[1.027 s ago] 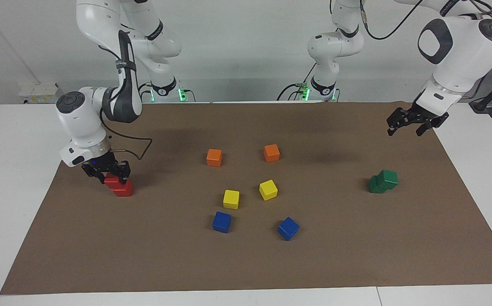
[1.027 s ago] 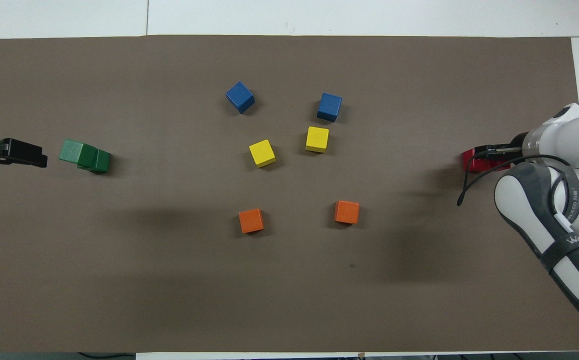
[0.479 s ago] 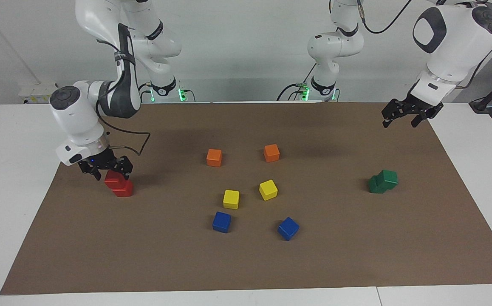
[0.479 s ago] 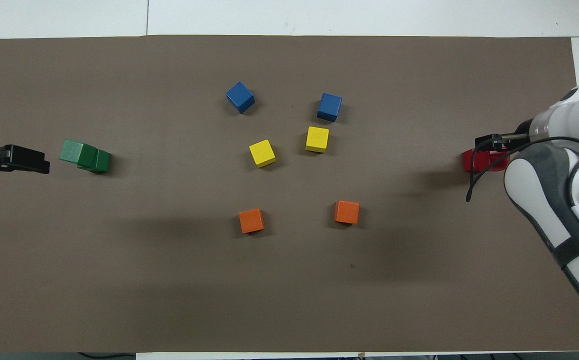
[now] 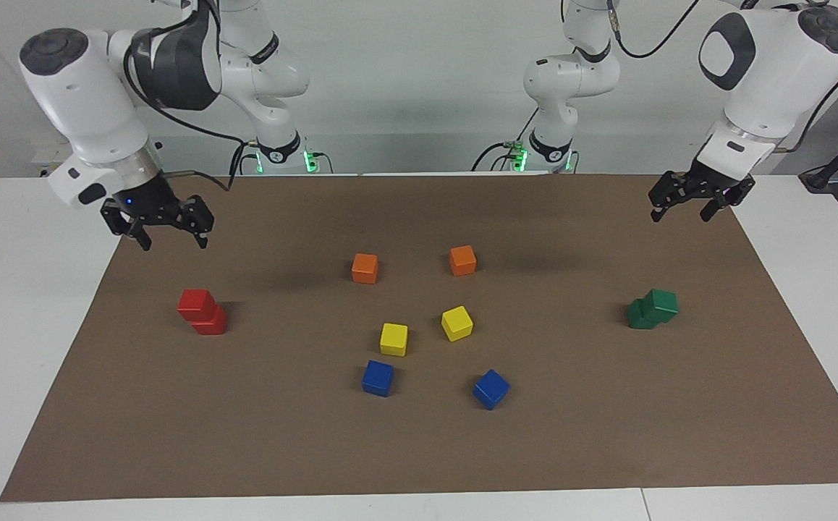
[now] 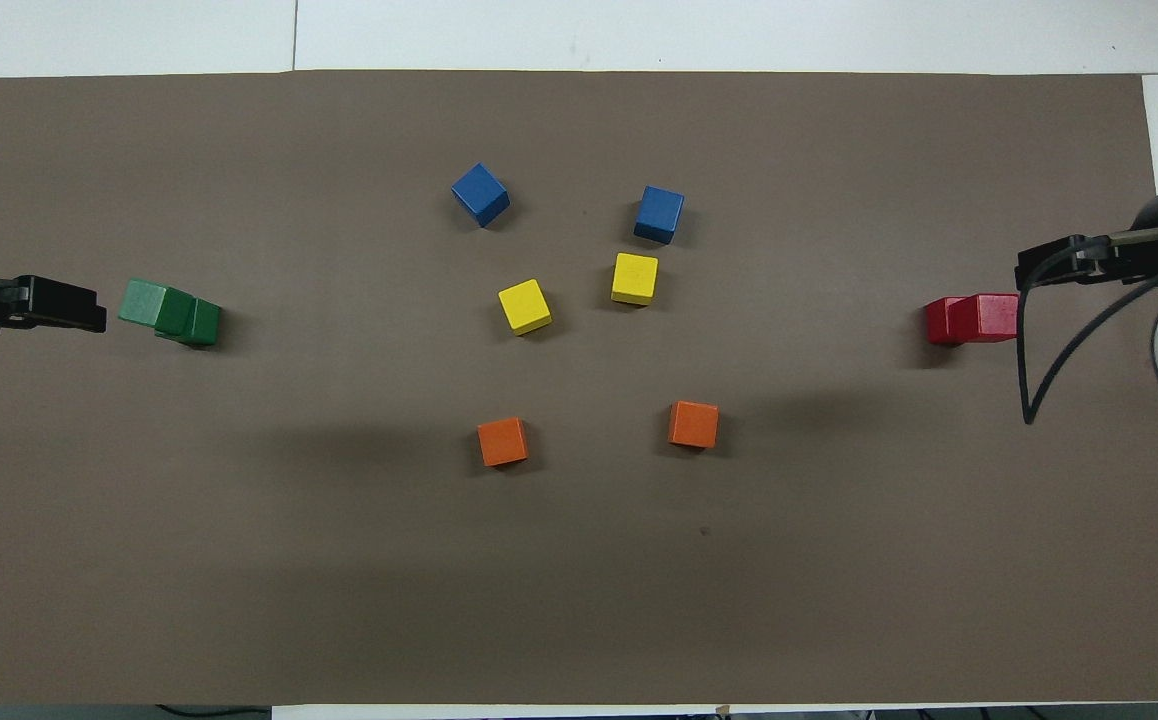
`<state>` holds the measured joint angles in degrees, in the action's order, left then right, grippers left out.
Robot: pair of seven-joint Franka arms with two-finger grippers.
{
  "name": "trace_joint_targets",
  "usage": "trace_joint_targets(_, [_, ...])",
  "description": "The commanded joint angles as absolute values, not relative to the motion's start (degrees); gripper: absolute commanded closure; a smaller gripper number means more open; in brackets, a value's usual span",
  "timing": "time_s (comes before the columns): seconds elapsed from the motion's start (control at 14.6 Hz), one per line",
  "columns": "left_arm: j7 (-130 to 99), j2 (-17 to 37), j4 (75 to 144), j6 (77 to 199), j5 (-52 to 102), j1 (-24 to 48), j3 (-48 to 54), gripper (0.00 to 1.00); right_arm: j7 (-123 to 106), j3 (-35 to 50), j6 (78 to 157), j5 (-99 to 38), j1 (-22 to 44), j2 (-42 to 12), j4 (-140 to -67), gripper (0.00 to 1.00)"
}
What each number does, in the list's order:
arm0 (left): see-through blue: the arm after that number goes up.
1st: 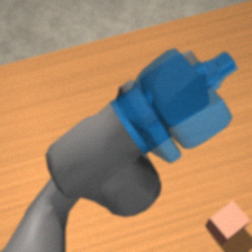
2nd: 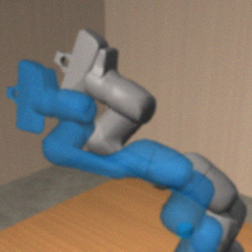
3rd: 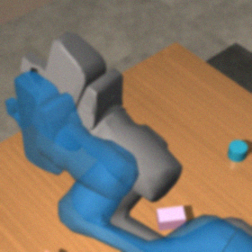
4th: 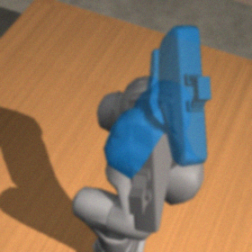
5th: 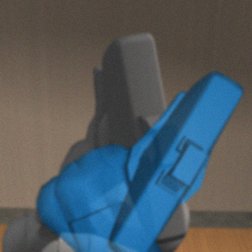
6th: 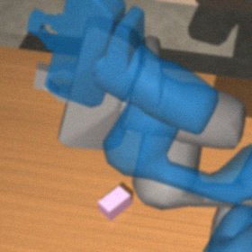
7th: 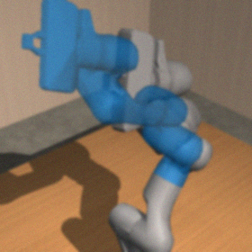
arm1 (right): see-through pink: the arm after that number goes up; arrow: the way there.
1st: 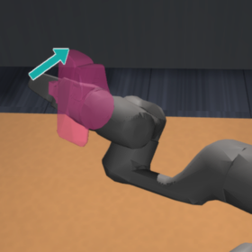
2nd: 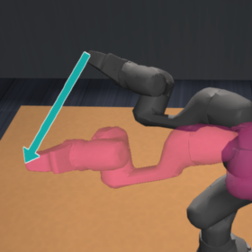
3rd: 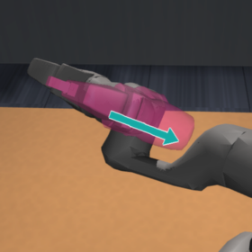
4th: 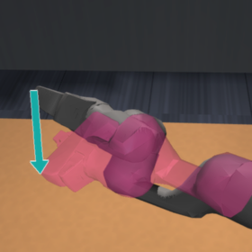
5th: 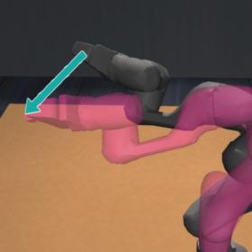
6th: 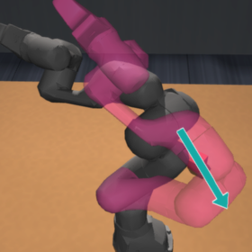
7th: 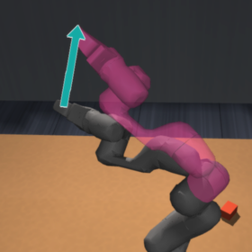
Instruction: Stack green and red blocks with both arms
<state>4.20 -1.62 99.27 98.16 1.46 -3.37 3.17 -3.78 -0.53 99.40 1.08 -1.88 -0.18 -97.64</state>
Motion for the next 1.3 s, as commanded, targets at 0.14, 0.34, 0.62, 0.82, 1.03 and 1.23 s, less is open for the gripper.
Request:
trace_joint_targets(0.14, [3.16, -0.44, 97.03, 95.10, 1.32, -2.55, 2.46, 0.00, -3.78, 0.00, 89.05, 0.18, -2.46, 1.76, -93.87, 0.00])
trace_joint_targets(0.34, [3.16, -0.79, 97.56, 95.27, 1.32, -2.55, 2.46, 0.00, -3.78, 0.00, 87.98, 0.18, -2.72, 2.11, -94.04, 0.00])
trace_joint_targets(0.62, [3.16, -1.49, 97.30, 93.87, 1.32, -2.55, 2.37, 0.00, -3.87, -0.96, 88.24, 0.09, -1.07, 2.99, -95.01, 0.00])
trace_joint_targets(0.82, [2.82, -1.76, 96.42, 93.08, 0.71, -2.46, 2.90, 0.00, -3.78, -3.25, 87.89, 0.18, 1.93, 4.13, -95.80, 0.00])
trace_joint_targets(1.03, [-0.16, -1.67, 96.06, 93.51, 0.44, -1.94, 4.99, 0.00, -3.78, -3.60, 87.45, 0.18, 1.93, 4.39, -96.24, 0.00])
trace_joint_targets(1.23, [-1.32, -1.58, 95.45, 93.78, 0.44, -1.85, 6.33, 0.00, -3.78, -3.69, 87.01, 0.18, 1.93, 4.48, -96.24, 0.00])
